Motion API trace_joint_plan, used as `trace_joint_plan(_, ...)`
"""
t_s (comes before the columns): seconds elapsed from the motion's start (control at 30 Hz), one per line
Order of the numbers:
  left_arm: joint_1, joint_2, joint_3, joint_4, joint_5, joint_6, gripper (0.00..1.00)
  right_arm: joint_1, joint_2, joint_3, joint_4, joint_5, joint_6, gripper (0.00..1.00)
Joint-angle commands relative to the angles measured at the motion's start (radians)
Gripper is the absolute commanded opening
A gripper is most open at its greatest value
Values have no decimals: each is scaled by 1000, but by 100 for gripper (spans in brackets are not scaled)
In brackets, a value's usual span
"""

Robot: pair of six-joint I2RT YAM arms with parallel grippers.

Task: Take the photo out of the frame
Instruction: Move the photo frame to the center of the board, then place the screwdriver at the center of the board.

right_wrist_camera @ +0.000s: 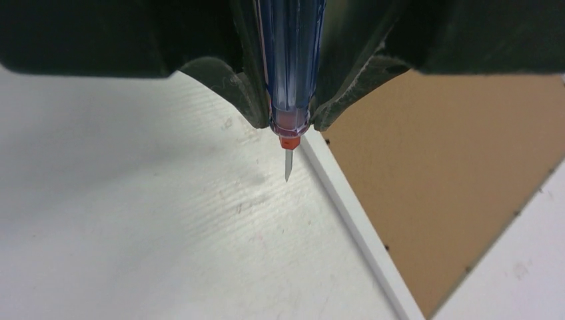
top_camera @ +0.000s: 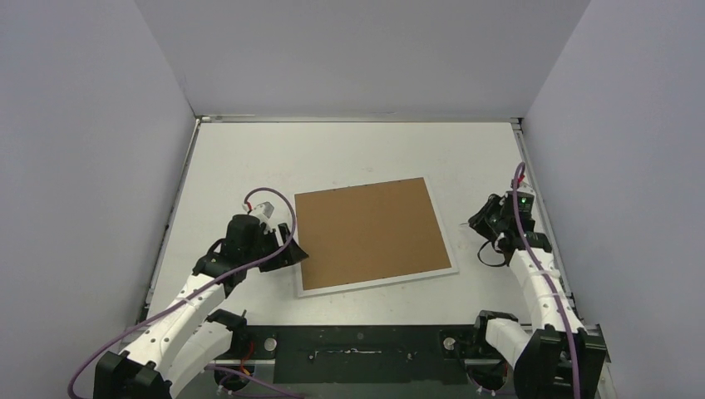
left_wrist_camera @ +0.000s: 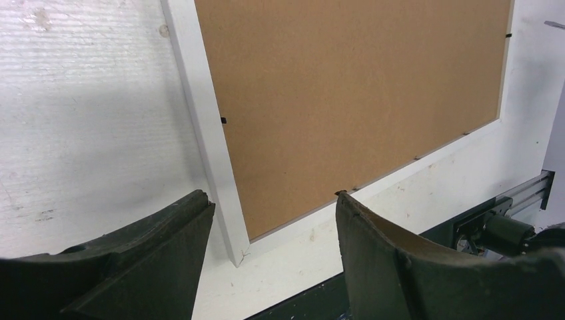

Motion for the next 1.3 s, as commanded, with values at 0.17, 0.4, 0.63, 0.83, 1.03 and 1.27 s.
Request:
trace_joint_plan(0.17,15,-38,65,-45,-26,4,66,-150,131,-215,680,-38,296,0)
trace_joint_plan(0.4,19,-63,60,-52,-25,-8,66,-173,223,-306,735,-78,363,8)
trace_joint_plan(0.63,21,-33,65,-15,-6,-8,66,-170,177,-316,486,-84,252,29)
trace_joint_plan(0.83,22,1,62,27,25,-9,66,-170,121,-316,404,-109,190,41)
trace_joint_plan(1.03,25,0,54,34,32,-7,66,-165,137,-255,317,-134,137,42)
trace_joint_plan(1.27,26,18,84,33,47,24,66,-165,176,-174,240,-136,69,46)
